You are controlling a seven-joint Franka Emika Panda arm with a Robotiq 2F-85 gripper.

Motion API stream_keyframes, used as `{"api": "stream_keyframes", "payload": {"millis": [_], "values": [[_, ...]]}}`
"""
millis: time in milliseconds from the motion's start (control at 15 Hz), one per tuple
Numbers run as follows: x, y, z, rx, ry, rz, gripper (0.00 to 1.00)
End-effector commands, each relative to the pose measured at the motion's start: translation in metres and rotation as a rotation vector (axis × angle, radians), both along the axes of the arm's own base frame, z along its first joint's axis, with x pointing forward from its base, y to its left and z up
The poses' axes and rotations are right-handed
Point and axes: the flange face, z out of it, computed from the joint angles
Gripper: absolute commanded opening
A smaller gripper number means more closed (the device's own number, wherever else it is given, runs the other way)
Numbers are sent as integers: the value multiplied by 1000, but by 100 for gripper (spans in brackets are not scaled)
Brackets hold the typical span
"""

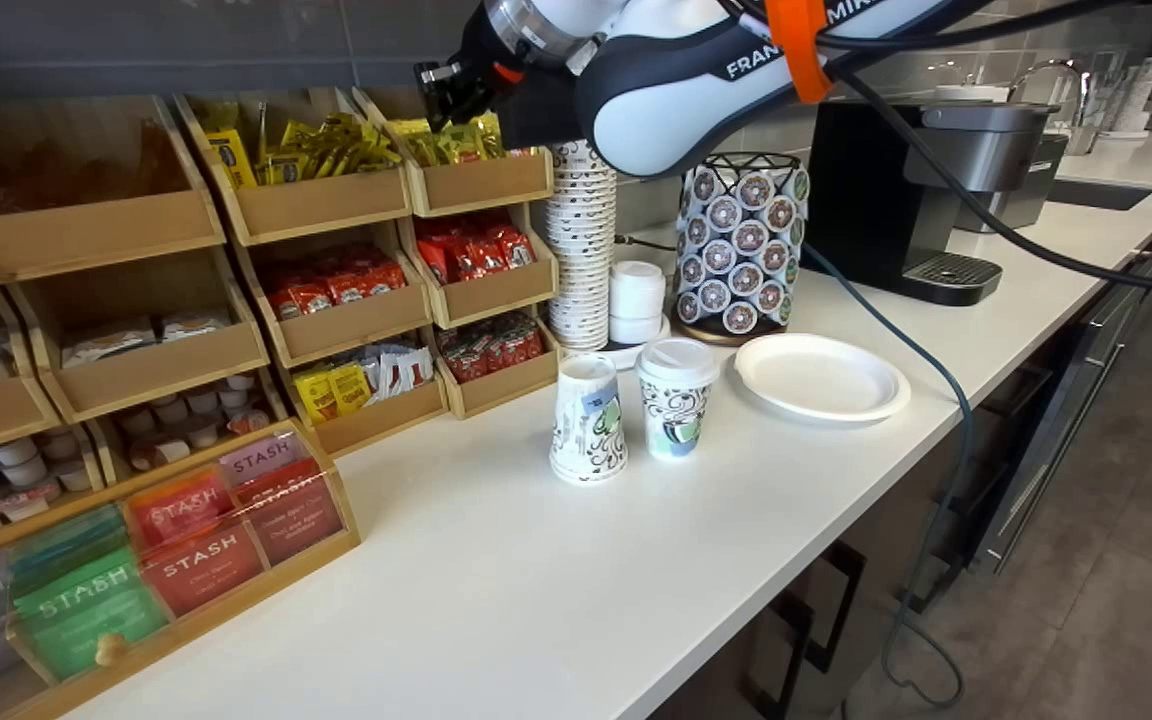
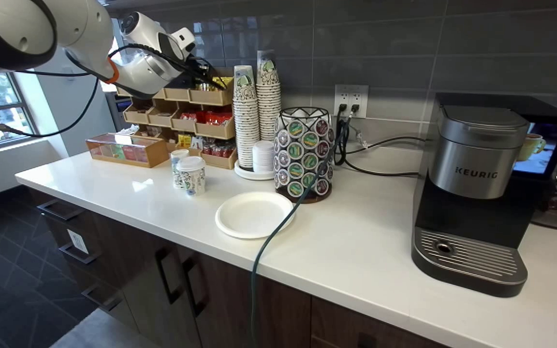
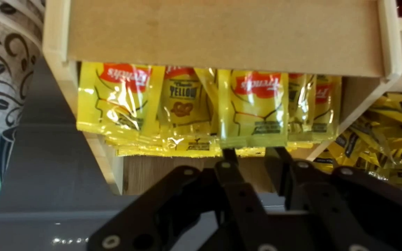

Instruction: Put two yellow sachets on the plate

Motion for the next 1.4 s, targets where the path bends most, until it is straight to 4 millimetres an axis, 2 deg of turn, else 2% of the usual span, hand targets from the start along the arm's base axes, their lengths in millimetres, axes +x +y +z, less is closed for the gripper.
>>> {"api": "stream_keyframes", "payload": {"millis": [0, 133, 200, 267, 333, 400, 667, 1067, 1333], "values": [[0, 5, -4, 17, 35, -24, 24], [-1, 7, -4, 17, 49, -30, 16], [-1, 8, -4, 15, 56, -33, 6], [-1, 9, -3, 16, 62, -36, 1], [-1, 10, -3, 15, 66, -38, 3], [-2, 10, -2, 13, 68, -41, 0], [-2, 7, 11, 19, 44, -56, 0], [-14, 1, 52, 65, 5, -83, 0], [-28, 4, 69, 120, 12, -85, 0]]}}
